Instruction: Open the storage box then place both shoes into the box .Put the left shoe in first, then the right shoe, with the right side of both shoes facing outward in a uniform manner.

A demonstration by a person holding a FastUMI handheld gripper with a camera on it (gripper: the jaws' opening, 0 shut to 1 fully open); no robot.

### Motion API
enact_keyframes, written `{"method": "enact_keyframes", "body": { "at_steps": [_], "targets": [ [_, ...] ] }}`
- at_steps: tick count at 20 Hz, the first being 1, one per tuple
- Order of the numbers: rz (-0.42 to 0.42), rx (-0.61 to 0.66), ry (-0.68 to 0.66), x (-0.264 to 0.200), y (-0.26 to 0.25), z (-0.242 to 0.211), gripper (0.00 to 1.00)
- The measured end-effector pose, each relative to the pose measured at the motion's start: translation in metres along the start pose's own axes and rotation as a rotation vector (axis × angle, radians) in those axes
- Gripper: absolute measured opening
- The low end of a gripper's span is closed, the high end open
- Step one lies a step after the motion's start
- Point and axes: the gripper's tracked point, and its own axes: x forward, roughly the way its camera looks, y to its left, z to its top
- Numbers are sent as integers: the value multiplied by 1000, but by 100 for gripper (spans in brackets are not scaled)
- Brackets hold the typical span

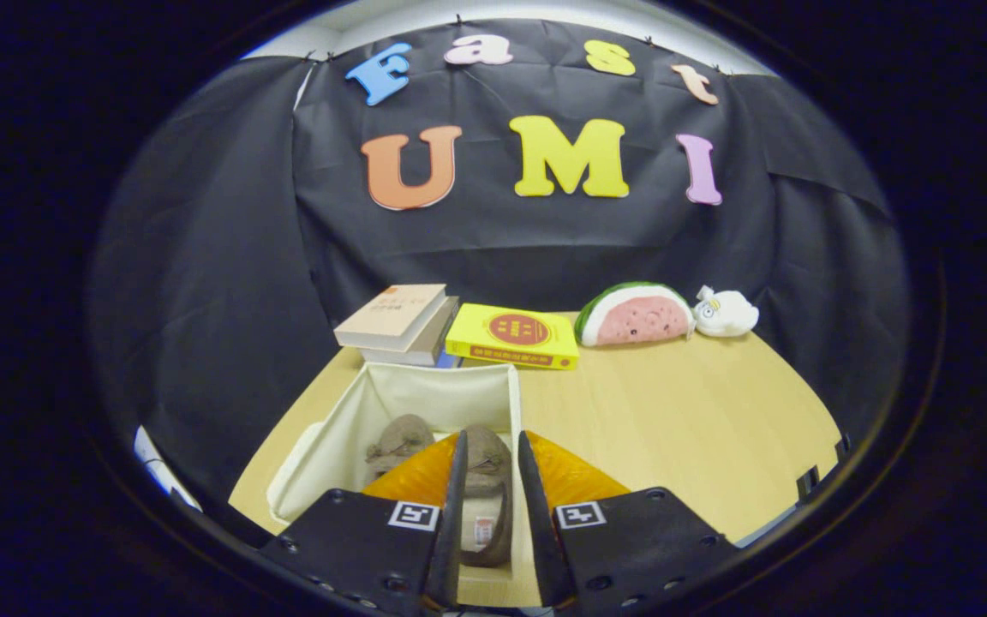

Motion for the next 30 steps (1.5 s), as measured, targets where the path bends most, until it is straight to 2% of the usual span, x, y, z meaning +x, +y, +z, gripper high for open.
{"method": "enact_keyframes", "body": {
  "at_steps": [1, 4, 10, 13, 14, 16, 21, 30],
  "targets": [
    [-14, -8, -31, -8, -7, 4, 42],
    [-45, -26, -101, -28, -27, 13, 47],
    [-89, -20, -208, -61, -60, 28, 74],
    [-91, -31, -253, -77, -70, 31, 85],
    [-89, -40, -267, -82, -73, 32, 86],
    [-93, -65, -291, -92, -79, 31, 95],
    [-104, -57, -312, -107, -102, 17, 96],
    [-156, 2, -339, -123, -178, -4, 96]
  ]
}}
